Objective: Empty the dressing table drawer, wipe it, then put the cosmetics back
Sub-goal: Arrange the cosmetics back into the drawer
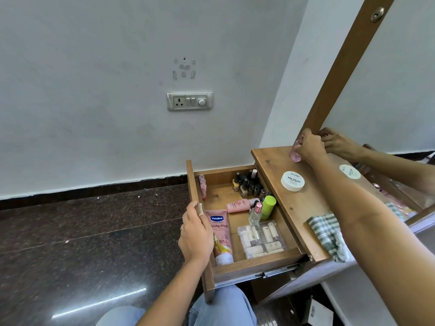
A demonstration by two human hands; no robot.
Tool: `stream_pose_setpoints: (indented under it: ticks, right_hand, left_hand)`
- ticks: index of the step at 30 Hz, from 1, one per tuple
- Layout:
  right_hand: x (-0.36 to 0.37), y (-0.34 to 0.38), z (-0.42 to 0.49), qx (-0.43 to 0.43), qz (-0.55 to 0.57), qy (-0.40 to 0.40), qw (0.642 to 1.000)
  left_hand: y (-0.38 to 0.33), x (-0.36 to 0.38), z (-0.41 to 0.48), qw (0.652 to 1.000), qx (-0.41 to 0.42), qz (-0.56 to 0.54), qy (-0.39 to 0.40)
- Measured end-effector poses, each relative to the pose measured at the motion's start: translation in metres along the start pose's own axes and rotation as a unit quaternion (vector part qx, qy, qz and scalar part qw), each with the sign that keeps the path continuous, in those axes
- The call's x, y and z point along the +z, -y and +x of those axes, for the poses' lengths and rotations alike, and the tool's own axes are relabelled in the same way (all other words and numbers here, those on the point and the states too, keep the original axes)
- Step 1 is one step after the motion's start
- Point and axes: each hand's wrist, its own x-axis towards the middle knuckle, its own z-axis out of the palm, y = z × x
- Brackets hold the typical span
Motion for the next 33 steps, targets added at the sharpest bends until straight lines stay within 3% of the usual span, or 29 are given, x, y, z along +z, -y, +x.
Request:
stream_pose_setpoints:
  ticks: [3, 9, 13, 15, 23, 33]
  right_hand:
    - [-0.007, 0.009, -0.002, -0.042, 0.009, 0.027, 0.999]
    - [-0.027, 0.065, -0.058, -0.287, 0.06, 0.112, 0.949]
    - [-0.011, 0.089, -0.115, -0.373, -0.012, 0.19, 0.908]
    - [0.009, 0.092, -0.136, -0.407, -0.078, 0.184, 0.891]
    - [0.054, 0.084, -0.168, -0.449, -0.206, 0.204, 0.845]
    - [0.07, 0.068, -0.164, -0.456, -0.249, 0.236, 0.821]
  left_hand:
    - [0.0, -0.001, 0.0, 1.0, -0.002, 0.004, 0.0]
    - [0.0, -0.001, 0.0, 1.0, -0.002, 0.007, 0.0]
    - [0.0, -0.001, -0.001, 1.0, -0.001, 0.003, -0.001]
    - [0.0, -0.002, -0.001, 1.0, 0.0, -0.002, -0.001]
    - [-0.001, -0.002, -0.001, 1.0, 0.007, -0.001, -0.003]
    - [0.002, 0.0, 0.001, 1.0, 0.006, 0.001, -0.004]
